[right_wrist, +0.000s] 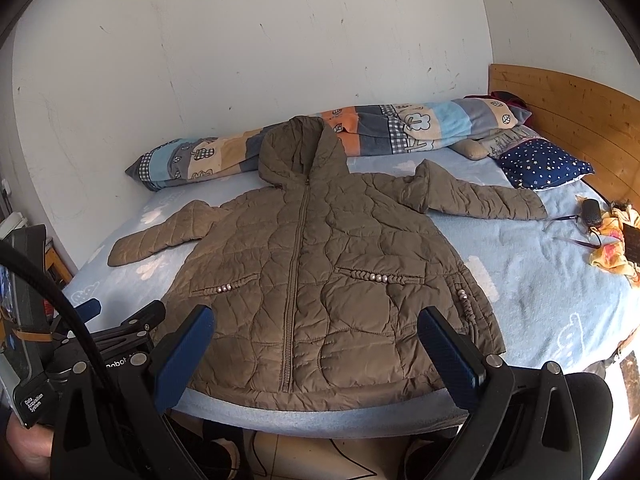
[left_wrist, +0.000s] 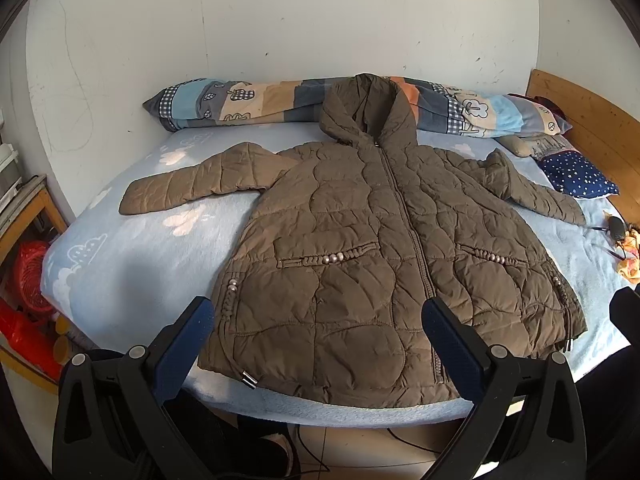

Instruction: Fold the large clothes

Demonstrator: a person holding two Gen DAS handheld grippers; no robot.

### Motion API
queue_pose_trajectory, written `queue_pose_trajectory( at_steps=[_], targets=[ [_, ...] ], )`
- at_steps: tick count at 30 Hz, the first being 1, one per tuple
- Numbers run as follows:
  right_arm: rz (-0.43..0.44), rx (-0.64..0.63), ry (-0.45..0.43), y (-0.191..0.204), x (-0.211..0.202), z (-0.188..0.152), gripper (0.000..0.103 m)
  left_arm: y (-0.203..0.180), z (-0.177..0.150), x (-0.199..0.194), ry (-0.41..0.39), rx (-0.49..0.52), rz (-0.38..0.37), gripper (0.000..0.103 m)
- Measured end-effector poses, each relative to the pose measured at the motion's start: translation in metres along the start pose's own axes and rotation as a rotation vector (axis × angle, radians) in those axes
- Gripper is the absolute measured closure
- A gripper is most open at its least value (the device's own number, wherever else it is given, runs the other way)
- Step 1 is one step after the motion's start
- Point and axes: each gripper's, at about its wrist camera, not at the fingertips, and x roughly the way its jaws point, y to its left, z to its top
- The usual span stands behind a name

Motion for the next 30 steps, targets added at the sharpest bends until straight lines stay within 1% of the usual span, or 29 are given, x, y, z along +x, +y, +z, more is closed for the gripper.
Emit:
queue_pose_trajectory(
  at_steps=[4,9,16,25,28,30],
  targets=[
    [0.002,0.003,0.011,-0.002,0.004,-0.001,0.000,0.001,0.000,0.002,0.003,0.000,-0.001,0.000],
    [-0.019,0.000,0.031,-0.002,0.011,-0.001,0.000,0.000,0.001,0.005,0.012,-0.007,-0.002,0.000],
    [-0.036,0.034,0.053,-0.015,0.019,-0.003,0.000,-0.010,0.004,0.015,0.034,0.028,-0.009,0.000],
    [-0.040,0.060,0.088,-0.027,0.034,-0.005,0.000,-0.016,0.004,0.029,0.067,0.042,0.001,0.000],
    [-0.044,0.072,0.096,-0.034,0.040,-0.003,0.000,-0.016,0.012,0.039,0.065,0.047,-0.011,0.000],
    [-0.060,0.090,0.091,-0.044,0.044,0.001,0.000,-0.013,0.021,0.045,0.046,0.033,0.003,0.000]
  ],
)
